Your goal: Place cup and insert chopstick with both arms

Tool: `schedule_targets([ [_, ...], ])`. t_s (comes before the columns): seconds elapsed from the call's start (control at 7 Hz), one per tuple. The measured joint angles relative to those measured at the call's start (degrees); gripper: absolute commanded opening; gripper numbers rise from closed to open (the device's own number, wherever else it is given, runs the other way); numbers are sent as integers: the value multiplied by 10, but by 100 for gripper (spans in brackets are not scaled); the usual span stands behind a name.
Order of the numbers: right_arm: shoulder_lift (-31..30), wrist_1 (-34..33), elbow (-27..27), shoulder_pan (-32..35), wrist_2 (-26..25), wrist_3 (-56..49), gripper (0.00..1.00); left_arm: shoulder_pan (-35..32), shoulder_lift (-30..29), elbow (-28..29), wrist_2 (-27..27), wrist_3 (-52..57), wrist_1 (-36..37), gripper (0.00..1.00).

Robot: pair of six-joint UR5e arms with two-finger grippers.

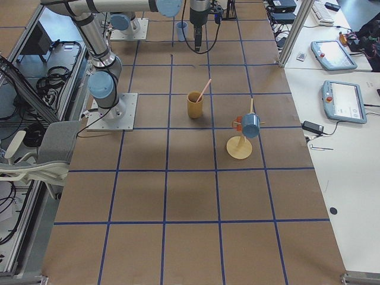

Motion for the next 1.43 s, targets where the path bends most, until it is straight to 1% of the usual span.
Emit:
schedule_targets([
  [1.43,1,-8,2,2,-1,-1,100,0,3,1,0,1,-1,100],
])
